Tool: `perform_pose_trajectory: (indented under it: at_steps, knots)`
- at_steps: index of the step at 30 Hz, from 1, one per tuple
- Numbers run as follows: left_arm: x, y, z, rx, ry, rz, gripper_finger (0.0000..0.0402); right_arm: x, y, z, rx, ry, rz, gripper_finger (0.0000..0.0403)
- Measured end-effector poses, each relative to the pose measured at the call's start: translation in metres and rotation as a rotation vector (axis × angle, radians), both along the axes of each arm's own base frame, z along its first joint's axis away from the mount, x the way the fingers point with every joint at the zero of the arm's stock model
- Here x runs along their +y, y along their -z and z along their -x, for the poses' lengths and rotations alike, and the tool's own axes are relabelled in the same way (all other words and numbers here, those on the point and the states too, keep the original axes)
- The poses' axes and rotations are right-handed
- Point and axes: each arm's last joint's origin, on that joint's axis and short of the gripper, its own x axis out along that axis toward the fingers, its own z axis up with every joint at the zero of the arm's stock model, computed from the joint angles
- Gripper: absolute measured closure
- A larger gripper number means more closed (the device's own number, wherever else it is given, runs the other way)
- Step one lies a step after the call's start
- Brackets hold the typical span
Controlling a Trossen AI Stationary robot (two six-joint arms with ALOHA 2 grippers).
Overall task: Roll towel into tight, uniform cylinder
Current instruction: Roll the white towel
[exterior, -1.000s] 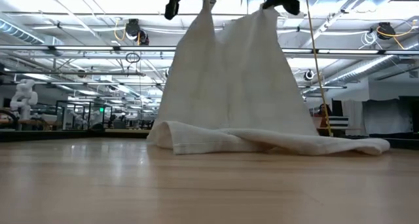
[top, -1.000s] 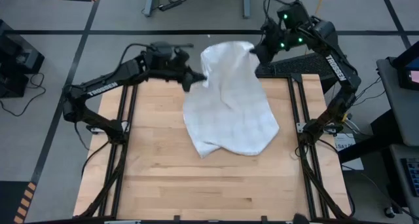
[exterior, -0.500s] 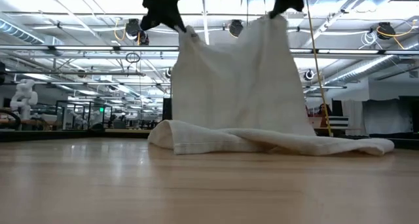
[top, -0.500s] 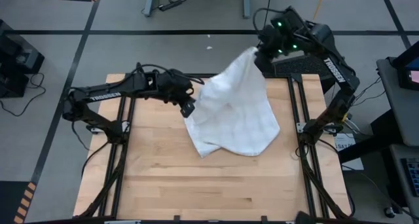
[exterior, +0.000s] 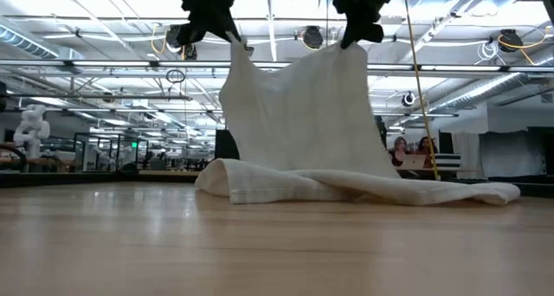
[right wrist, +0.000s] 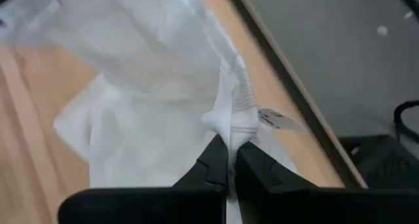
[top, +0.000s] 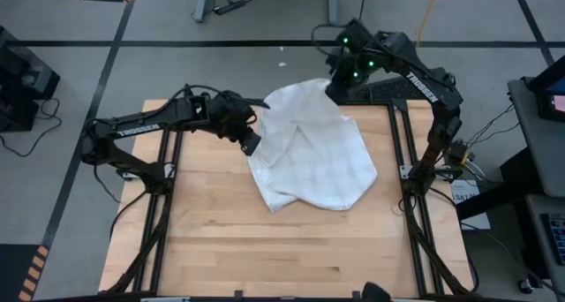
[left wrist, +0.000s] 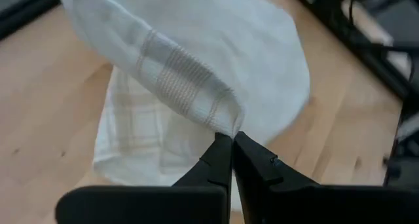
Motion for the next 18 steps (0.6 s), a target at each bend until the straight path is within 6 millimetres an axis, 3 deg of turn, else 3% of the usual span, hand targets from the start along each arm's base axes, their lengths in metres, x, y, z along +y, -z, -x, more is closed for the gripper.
perform_pose_trajectory:
  at_steps: [4,9,18]
  knots:
    - [-0.002,0.004,0.006,0.105,-0.016,-0.118,0.0385,0.006,0.001,-0.003,0.01,-0.021,-0.009,0.0399]
    - [0.009,0.005,0.009,0.167,-0.149,-0.256,0.0373,0.005,0.0,-0.004,-0.01,0.009,-0.011,0.0399]
    - [0.033,0.002,0.015,0.1,-0.352,-0.171,0.0233,-0.007,-0.007,-0.007,-0.063,0.057,0.128,0.0399]
